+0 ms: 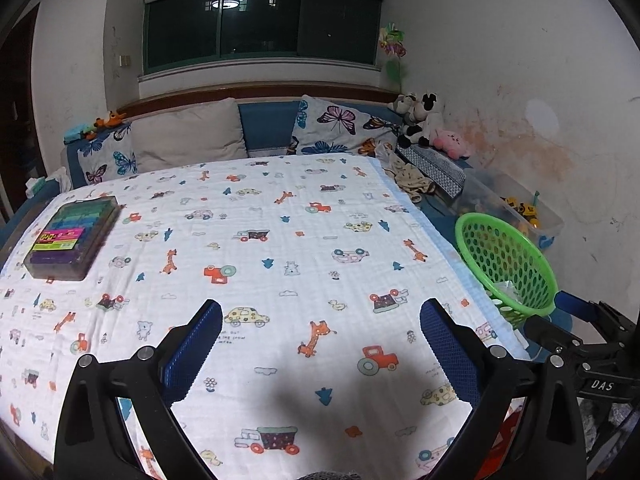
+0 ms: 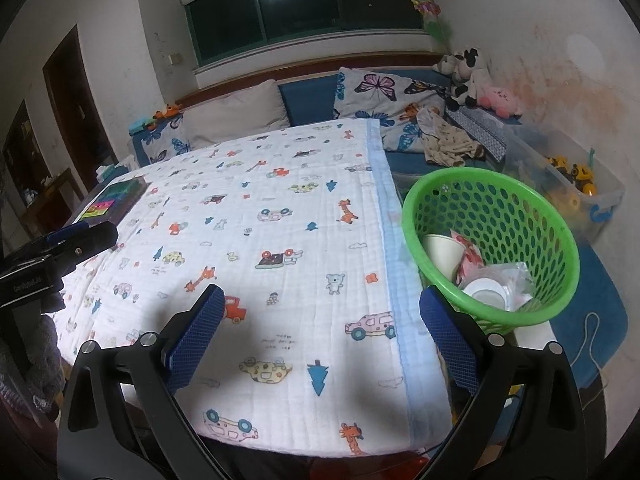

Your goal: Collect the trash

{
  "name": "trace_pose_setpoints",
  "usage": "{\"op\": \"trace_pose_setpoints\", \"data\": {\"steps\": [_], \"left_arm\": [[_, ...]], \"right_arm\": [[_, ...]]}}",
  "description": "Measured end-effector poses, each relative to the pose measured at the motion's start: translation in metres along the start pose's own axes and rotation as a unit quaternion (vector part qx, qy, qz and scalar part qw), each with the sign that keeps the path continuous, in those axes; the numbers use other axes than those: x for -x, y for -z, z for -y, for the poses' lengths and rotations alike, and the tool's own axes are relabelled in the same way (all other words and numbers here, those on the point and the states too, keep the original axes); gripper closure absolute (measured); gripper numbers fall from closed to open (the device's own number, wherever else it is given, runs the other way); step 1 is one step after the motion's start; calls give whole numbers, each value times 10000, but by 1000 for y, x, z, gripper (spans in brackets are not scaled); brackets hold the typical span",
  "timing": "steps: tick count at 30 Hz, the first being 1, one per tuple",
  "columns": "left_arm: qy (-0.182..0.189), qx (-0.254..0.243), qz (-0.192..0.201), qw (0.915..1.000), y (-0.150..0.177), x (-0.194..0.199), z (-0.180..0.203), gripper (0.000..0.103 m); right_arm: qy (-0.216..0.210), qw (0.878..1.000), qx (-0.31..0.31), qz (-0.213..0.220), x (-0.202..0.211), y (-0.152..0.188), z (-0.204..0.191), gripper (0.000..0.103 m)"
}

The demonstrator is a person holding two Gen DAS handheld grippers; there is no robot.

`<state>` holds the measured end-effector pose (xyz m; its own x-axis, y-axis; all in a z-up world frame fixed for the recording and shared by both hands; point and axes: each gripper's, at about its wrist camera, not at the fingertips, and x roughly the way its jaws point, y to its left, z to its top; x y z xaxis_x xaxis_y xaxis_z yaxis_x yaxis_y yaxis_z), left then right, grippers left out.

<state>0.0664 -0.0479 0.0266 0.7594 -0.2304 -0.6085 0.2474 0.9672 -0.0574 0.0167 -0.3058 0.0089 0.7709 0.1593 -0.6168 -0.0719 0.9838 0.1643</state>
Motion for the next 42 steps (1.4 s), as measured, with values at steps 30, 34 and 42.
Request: {"op": "trace_pose_setpoints", "data": {"steps": [30, 34, 42], "left_arm": [[-677, -62, 286, 9973, 9, 23, -8, 7], [-713, -76, 291, 9970, 9, 23, -7, 7], [-727, -77, 296, 9969, 9, 23, -7, 7]], "right_arm": [[-146, 9998, 86, 133, 8, -3, -19, 5], [-150, 9998, 81, 127, 8, -3, -19, 5], [-159, 9997, 92, 134, 9, -2, -22, 5]]}}
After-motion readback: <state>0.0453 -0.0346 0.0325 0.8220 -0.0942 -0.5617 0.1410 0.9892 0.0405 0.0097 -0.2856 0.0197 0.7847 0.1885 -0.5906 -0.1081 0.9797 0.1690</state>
